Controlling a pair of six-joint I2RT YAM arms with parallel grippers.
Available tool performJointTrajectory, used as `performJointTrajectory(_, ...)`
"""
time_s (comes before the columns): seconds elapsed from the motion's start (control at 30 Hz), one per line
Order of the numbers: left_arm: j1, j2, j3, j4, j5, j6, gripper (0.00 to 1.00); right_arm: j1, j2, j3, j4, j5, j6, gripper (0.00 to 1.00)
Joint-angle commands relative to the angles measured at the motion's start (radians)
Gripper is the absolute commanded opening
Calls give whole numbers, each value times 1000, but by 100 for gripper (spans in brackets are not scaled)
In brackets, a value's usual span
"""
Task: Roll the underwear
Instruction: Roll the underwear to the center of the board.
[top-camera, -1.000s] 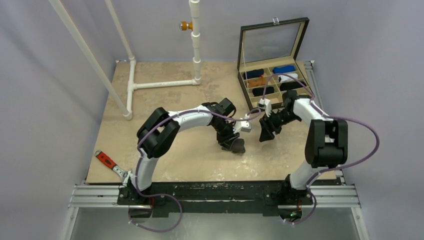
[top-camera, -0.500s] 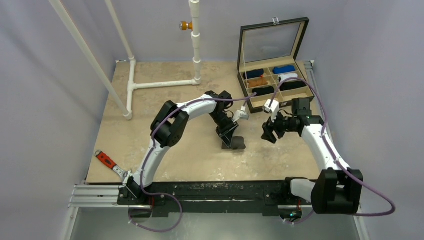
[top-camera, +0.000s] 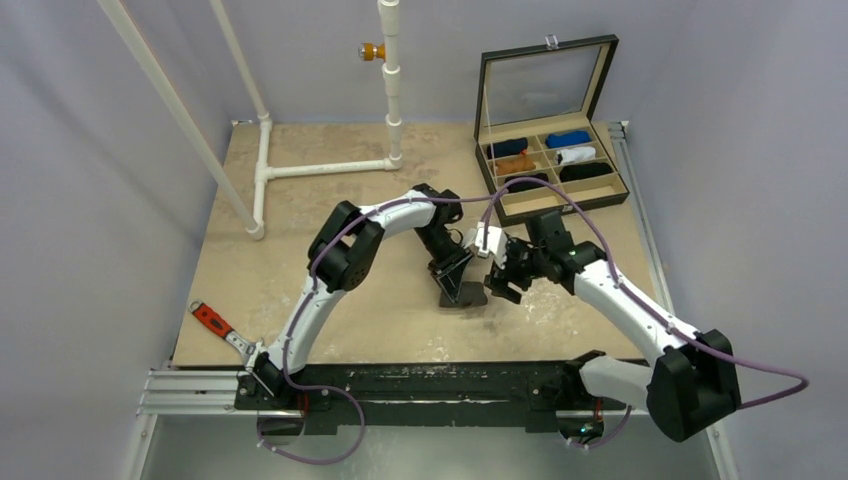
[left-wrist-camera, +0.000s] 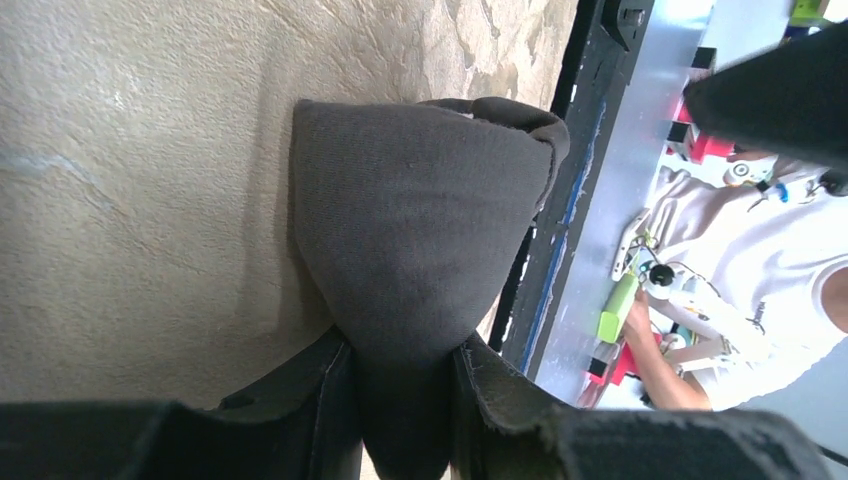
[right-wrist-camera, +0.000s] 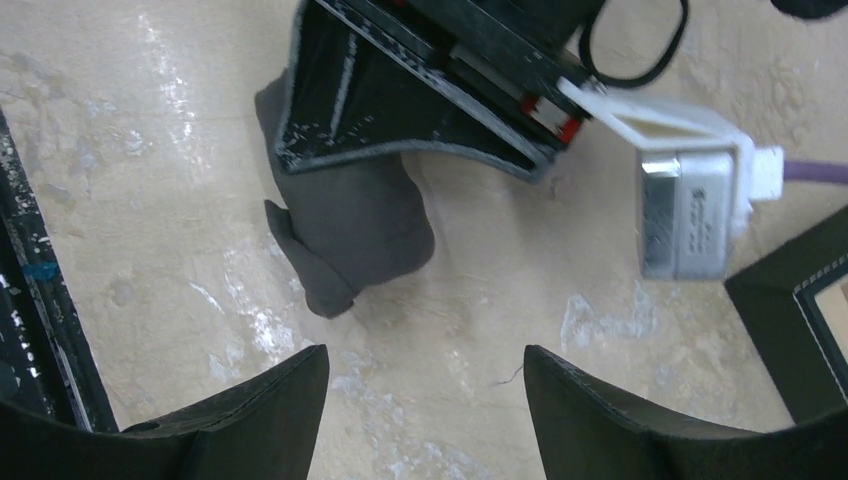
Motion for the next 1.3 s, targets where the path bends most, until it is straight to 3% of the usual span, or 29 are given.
performJointTrajectory(0.0,0,109,-13,27,-198,41,0,118,16,1,80,108,36,71)
performJointTrajectory(0.43,11,135,17,1,-165,34,0,341,165,6,160,243,49,74)
performJointTrajectory(0.93,11,173,64,-68,-95,70,0,385,324,44,210,275,27,74)
performJointTrajectory(1.27,11,191,82,-90,-81,71,0,389,374,39,215,251,30,68)
